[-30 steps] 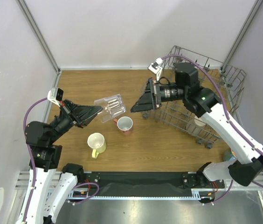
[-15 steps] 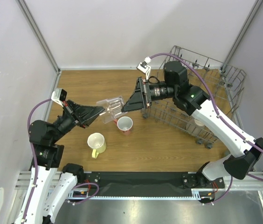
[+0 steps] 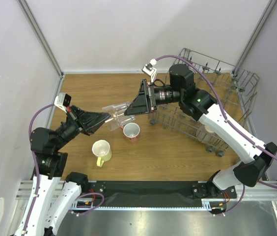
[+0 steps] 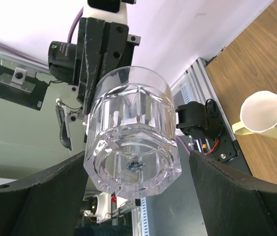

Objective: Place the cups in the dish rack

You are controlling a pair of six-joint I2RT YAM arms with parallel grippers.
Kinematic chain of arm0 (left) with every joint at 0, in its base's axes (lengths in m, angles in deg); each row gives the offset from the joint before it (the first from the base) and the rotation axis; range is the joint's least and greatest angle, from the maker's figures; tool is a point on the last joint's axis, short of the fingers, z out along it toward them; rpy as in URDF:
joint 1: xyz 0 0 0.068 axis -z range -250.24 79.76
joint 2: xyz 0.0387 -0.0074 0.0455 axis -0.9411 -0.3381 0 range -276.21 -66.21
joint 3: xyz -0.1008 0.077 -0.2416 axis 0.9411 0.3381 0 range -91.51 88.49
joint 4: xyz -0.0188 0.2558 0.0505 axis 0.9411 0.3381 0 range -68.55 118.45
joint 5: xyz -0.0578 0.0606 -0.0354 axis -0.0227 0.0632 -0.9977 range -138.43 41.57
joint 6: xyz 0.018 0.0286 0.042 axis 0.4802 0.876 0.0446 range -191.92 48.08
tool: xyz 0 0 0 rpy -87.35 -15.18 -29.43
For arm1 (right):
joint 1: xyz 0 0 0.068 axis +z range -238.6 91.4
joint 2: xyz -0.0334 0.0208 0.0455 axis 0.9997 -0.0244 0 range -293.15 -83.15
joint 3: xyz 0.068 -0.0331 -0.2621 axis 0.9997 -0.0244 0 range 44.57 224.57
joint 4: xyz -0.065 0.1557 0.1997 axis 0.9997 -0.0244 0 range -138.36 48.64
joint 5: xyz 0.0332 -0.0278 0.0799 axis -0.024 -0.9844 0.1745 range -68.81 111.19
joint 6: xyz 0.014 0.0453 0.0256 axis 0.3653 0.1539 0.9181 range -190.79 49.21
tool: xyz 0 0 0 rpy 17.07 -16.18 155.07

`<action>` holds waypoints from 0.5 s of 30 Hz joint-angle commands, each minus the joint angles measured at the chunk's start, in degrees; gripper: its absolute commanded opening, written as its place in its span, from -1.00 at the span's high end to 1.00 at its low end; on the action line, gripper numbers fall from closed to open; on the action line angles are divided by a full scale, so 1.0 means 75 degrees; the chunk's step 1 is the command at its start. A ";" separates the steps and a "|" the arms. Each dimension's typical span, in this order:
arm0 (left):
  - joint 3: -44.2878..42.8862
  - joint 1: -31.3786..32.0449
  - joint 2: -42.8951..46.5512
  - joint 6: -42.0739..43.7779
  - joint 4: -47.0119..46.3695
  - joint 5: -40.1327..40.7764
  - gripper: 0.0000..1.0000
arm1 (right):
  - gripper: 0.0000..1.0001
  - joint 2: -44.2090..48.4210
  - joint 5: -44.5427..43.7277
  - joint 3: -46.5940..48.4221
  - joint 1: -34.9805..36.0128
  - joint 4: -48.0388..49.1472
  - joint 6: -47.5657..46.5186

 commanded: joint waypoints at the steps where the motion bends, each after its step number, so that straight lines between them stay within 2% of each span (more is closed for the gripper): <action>1: 0.0001 0.0080 0.0106 -0.0176 -0.0401 -0.0059 0.99 | -0.77 -0.0022 -0.0141 0.0325 0.0070 0.0333 -0.0013; 15: 0.0236 0.0104 0.0071 -0.0339 -0.0612 -0.0095 1.00 | -0.71 -0.0163 -0.0024 0.0278 0.0234 0.0755 0.0256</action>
